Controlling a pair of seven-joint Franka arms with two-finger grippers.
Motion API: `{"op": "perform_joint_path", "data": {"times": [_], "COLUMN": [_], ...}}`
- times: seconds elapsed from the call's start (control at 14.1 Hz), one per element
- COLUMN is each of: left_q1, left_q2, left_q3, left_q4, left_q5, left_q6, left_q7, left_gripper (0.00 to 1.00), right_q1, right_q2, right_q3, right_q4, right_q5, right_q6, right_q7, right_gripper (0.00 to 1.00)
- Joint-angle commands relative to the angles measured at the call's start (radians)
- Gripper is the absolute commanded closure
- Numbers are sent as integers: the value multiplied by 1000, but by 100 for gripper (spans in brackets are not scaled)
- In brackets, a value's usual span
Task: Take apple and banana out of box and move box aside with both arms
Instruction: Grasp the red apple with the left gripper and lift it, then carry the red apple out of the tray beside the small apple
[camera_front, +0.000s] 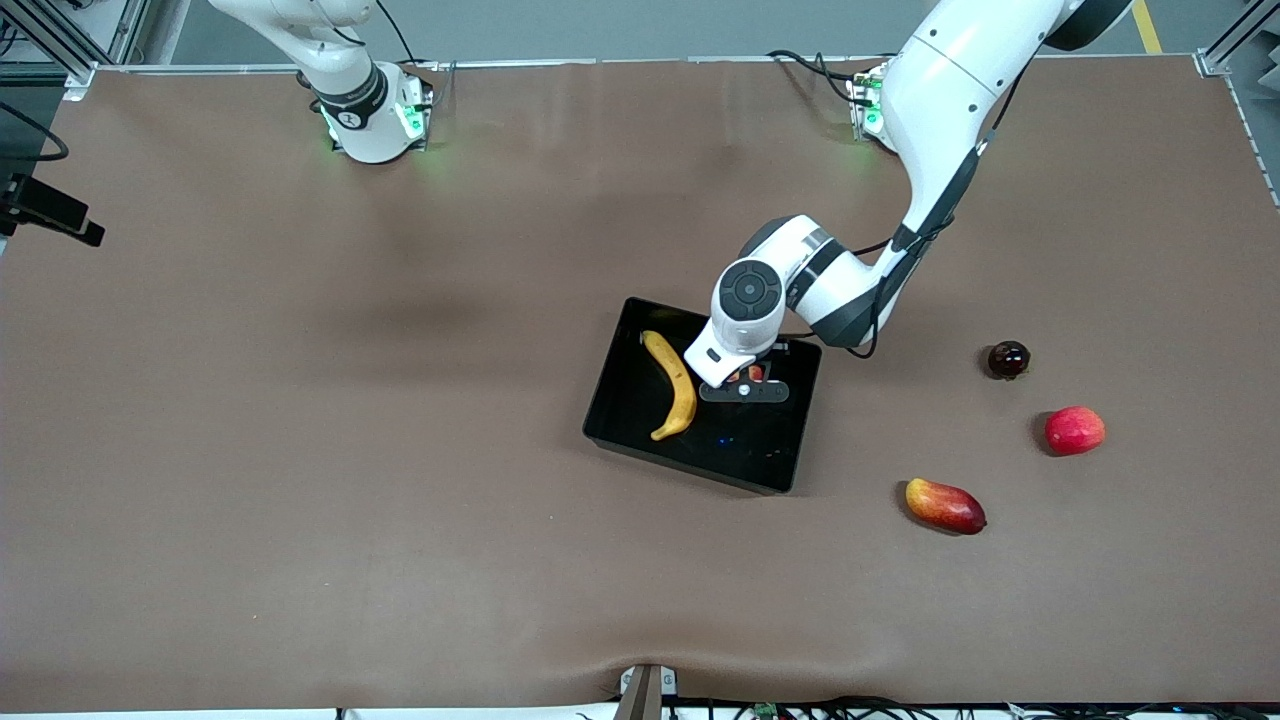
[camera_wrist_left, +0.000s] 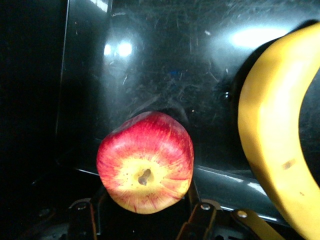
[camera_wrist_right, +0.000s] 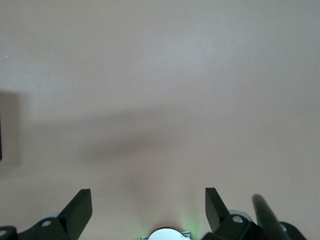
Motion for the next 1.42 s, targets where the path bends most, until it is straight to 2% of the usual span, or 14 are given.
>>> {"op": "perform_joint_path", "data": {"times": [0.0, 0.43, 0.57, 0.85, 1.06, 1.35], "left_q1": [8, 124, 173, 336, 440, 542], "left_q2": [-29, -199, -243, -274, -262, -225], "left_q3": [4, -7, -5, -5, -2, -2], "left_q4": [41, 103, 106, 89, 36, -75], "left_q5": [22, -20, -69, -70, -48, -17], "left_q6": [-3, -113, -133, -257, -242, -107], "left_q7": [33, 135, 215, 466, 585, 614], "left_gripper": [100, 100, 100, 100, 100, 100], "right_q1": [-26, -24, -26, -25, -20, -20], "right_q2": [4, 4, 4, 4, 4, 4], "right_q3": [16, 16, 16, 16, 16, 16], "right_q4": [12, 12, 12, 12, 12, 12], "right_q5": [2, 2, 2, 2, 3, 9], "right_q6": [-11, -11, -11, -11, -9, -9], "right_q7": [-10, -10, -10, -10, -9, -9], "right_gripper": [0, 0, 0, 0, 0, 0]}}
